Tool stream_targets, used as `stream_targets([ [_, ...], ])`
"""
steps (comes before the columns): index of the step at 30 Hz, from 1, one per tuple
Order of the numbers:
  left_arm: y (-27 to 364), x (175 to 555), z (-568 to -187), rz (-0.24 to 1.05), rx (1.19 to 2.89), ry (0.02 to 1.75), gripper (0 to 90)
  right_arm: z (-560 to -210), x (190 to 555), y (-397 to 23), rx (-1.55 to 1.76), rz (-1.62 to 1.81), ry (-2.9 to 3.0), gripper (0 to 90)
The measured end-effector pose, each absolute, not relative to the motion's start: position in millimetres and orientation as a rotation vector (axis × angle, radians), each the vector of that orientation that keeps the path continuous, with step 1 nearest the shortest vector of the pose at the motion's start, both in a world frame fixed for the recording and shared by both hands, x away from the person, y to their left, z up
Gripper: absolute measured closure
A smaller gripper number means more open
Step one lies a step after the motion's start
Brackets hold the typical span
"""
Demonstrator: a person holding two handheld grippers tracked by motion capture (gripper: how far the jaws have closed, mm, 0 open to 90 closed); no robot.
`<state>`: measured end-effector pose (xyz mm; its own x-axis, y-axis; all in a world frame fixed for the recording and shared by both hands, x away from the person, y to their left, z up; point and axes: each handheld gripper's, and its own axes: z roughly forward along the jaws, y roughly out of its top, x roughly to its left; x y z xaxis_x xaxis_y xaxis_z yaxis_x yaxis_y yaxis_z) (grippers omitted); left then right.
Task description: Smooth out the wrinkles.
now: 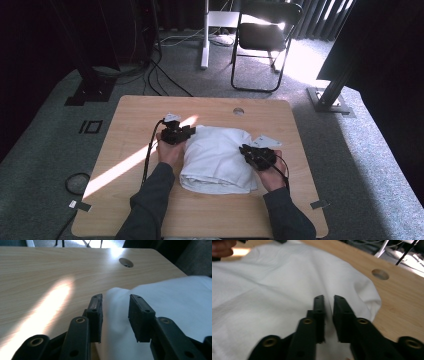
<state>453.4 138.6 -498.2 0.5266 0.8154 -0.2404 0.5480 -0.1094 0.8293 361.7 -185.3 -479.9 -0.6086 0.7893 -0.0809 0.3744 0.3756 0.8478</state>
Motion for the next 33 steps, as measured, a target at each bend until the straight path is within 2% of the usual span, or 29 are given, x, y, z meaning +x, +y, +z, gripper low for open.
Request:
stream_targets([
  [4,139,423,-487,0.355,1.806,1.059,58.6,-469,340,-192,0.986,1.207,2.129,58.0],
  [5,139,423,-487,0.355,1.806,1.059,58.5,-469,340,-192,0.986,1.207,2.129,58.0],
  [6,137,405,-485,0.351,1.807,1.023,58.5,-470,336,-192,0.984,1.207,2.145,54.0],
  [7,135,397,-485,0.344,1.821,1.004,57.6,-481,331,-190,1.022,1.162,2.206,43.0],
  [9,128,384,-487,0.338,1.846,0.976,57.3,-495,333,-188,1.071,1.118,2.241,39.2],
  [10,123,378,-488,0.336,1.867,0.956,57.2,-502,336,-186,1.094,1.094,2.277,44.4],
  [11,123,378,-488,0.336,1.867,0.956,57.0,-502,336,-186,1.094,1.094,2.277,44.4],
  [12,114,370,-491,0.365,1.908,0.926,57.0,-508,339,-186,1.099,1.089,2.319,58.9],
  [13,110,368,-493,0.370,1.924,0.915,56.2,-512,343,-187,1.103,1.081,2.373,79.6],
  [15,106,365,-496,0.388,1.934,0.913,54.6,-503,340,-195,1.104,1.129,2.316,85.8],
  [19,103,364,-497,0.356,1.934,0.906,54.4,-485,336,-220,1.183,1.200,2.209,85.8],
  [22,100,359,-494,0.353,1.926,0.893,54.4,-500,346,-222,1.237,0.977,2.331,79.1],
  [25,96,352,-487,0.339,1.917,0.856,54.4,-497,346,-227,1.287,1.022,2.238,57.8],
  [27,90,349,-485,0.335,1.926,0.833,54.4,-483,342,-228,1.253,1.179,2.130,49.2],
  [33,67,341,-490,0.290,1.949,0.782,54.8,-455,346,-201,1.028,1.336,2.091,44.7],
])
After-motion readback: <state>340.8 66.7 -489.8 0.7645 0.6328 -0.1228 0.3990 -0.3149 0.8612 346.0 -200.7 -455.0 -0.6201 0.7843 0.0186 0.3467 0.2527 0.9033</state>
